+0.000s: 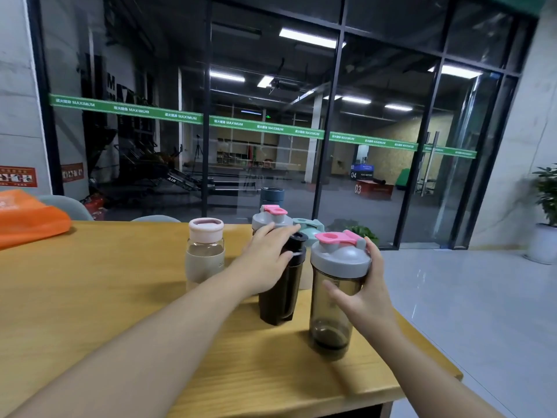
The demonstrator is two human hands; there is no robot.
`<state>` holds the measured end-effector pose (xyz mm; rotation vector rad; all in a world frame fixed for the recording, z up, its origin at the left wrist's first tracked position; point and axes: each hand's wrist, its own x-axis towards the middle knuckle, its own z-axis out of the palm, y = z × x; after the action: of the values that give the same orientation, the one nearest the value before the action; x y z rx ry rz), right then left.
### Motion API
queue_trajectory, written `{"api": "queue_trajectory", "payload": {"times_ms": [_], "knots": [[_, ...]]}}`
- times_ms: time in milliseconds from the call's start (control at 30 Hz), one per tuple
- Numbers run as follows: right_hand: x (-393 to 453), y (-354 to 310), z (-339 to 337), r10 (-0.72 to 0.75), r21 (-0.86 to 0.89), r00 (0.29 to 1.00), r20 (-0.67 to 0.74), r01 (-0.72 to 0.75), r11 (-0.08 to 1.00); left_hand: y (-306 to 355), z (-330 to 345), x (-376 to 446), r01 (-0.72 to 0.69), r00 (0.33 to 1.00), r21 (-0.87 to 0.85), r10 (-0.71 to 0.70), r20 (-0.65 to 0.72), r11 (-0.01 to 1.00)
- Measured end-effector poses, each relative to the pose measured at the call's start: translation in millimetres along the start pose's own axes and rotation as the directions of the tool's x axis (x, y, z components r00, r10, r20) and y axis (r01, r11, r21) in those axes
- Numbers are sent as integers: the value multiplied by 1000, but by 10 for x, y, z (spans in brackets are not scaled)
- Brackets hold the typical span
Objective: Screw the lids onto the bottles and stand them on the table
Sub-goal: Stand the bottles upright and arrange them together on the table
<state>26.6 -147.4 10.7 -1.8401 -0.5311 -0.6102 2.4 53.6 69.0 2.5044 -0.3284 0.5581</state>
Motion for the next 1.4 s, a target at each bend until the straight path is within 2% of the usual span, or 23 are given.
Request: {"api": "queue_trajectory", "payload": {"times_ms": [133, 333, 600, 867, 1100, 1200, 1400], "knots": [[106, 90, 51, 17, -26, 1000, -16, -17, 1000, -36, 9, 37, -74, 997, 169, 75, -1, 983], [291, 173, 164, 27, -82, 999, -24, -29, 996, -123, -43, 63, -115, 993, 208, 116, 5, 971], [481, 236, 271, 67, -72, 997, -40, -70, 995, -272, -192, 108, -84, 996, 174, 77, 44, 981], [535, 282, 365, 61, -70, 998, -31, -63, 996, -342, -192, 76, -107, 993, 89, 111, -40, 990], [515, 293, 386, 72, -78, 997, -24, -74, 994, -310, -121, 98, -137, 964, 52, 145, -221, 989], [521, 280, 373, 89, -81, 996, -3, -89, 993, -319, -133, 111, -145, 944, -14, 134, -301, 989], [522, 256, 338, 118, -31, 992, 33, -117, 993, -375, -267, 84, -161, 957, -60, 141, -254, 985]]}}
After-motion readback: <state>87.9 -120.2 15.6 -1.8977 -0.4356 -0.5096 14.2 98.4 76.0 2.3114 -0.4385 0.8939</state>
